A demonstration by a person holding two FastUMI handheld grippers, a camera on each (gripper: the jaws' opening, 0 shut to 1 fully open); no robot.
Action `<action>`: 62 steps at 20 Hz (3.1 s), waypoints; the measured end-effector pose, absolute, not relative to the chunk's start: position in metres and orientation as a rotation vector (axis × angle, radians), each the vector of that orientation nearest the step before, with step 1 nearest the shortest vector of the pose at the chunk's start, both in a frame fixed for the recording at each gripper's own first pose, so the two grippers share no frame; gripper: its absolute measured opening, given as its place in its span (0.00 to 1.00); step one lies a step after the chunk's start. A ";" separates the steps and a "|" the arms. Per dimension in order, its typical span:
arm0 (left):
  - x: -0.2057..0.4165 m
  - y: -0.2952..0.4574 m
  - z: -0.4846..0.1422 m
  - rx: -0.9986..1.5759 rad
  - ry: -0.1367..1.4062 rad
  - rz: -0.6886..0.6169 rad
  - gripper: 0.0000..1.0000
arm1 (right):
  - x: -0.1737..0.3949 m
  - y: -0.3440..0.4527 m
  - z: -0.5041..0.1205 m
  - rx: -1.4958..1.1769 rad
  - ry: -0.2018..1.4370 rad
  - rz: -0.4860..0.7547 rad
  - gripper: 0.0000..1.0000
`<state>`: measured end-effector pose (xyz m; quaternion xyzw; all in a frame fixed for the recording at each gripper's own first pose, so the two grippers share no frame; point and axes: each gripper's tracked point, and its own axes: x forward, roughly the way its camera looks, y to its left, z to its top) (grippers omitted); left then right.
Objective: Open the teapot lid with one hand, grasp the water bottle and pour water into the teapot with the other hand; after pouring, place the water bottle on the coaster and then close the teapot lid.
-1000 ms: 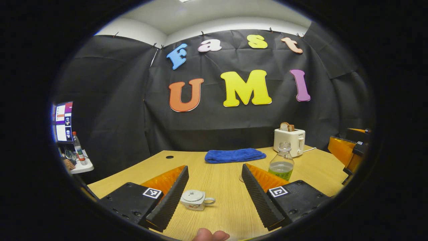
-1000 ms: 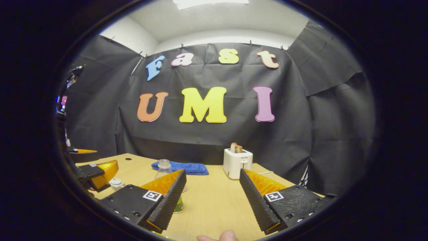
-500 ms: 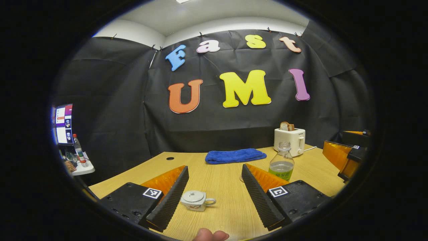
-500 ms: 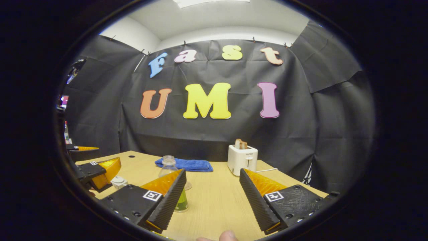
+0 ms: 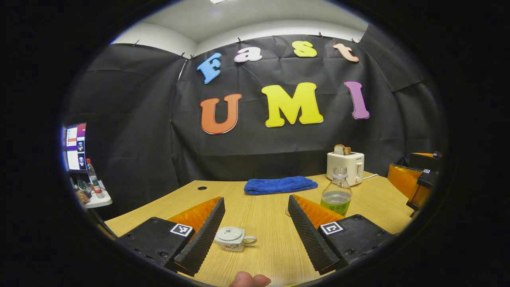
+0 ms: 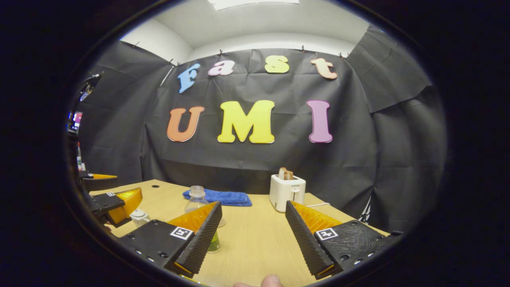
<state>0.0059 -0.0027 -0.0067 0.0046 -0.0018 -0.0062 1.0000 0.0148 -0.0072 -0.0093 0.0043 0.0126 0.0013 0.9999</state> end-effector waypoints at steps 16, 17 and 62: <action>0.026 0.053 -0.061 0.069 0.078 0.030 1.00 | 0.027 -0.012 -0.046 -0.020 0.097 0.063 0.95; 0.028 0.052 -0.066 0.058 0.090 0.028 1.00 | 0.029 -0.011 -0.050 -0.025 0.104 0.069 0.95; 0.029 0.065 -0.054 0.077 0.109 0.000 0.04 | 0.054 0.086 -0.111 0.013 0.243 0.332 0.96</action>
